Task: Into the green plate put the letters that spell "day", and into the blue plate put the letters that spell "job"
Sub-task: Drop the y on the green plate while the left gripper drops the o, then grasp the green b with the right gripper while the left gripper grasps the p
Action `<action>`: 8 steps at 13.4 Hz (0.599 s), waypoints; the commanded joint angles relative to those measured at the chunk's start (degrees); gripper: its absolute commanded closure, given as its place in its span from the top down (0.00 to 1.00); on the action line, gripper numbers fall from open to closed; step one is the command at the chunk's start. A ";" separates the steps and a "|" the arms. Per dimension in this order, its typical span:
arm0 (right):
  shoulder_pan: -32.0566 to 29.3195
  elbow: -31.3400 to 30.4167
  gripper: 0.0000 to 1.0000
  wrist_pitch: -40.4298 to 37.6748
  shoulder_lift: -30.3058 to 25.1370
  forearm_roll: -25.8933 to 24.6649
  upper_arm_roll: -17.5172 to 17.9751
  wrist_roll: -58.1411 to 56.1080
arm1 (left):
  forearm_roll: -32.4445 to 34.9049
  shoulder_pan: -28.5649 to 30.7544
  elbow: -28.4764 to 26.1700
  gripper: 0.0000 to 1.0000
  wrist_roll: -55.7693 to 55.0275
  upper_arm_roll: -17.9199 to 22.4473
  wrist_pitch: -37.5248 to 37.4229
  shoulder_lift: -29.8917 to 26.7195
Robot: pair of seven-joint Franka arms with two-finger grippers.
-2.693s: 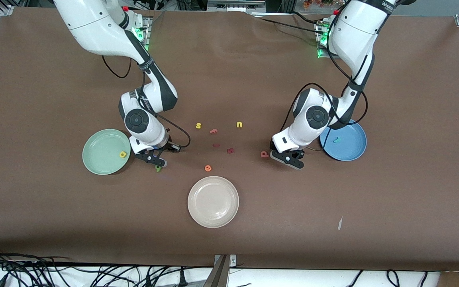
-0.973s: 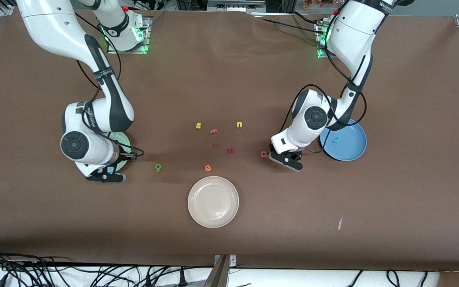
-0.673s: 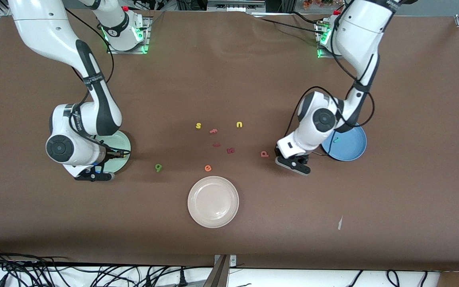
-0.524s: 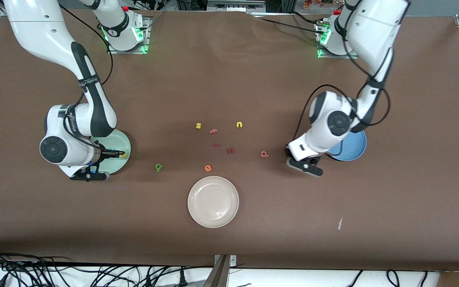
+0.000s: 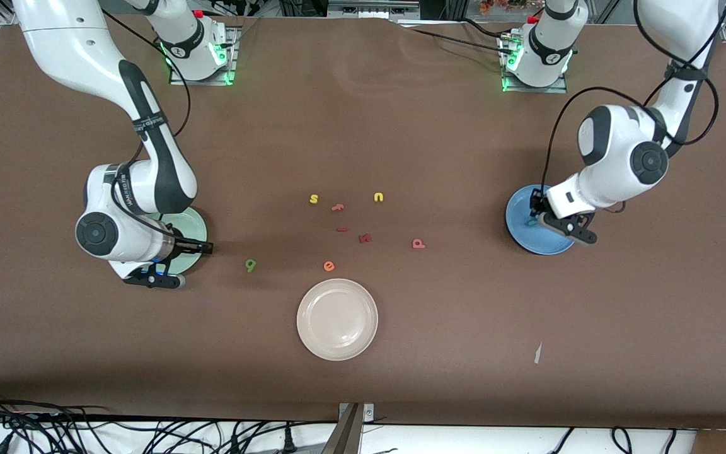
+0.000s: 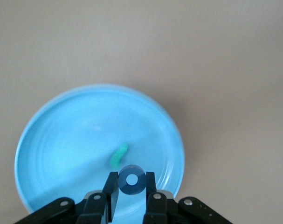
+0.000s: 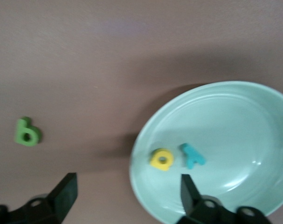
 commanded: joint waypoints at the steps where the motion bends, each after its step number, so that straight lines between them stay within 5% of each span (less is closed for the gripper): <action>1: 0.17 1.13 1.00 0.74 0.35 5.70 0.79 5.14 | 1.55 1.44 -3.03 0.46 1.01 -1.10 0.77 -2.41; 2: 1.04 1.30 1.00 2.31 0.87 6.95 0.79 6.72 | 1.46 1.44 -2.95 0.59 0.67 -1.10 0.77 -2.41; 8: 6.85 1.39 1.00 9.70 4.21 6.26 0.79 19.83 | -1.07 0.65 -0.41 0.70 0.14 -2.75 1.83 -0.93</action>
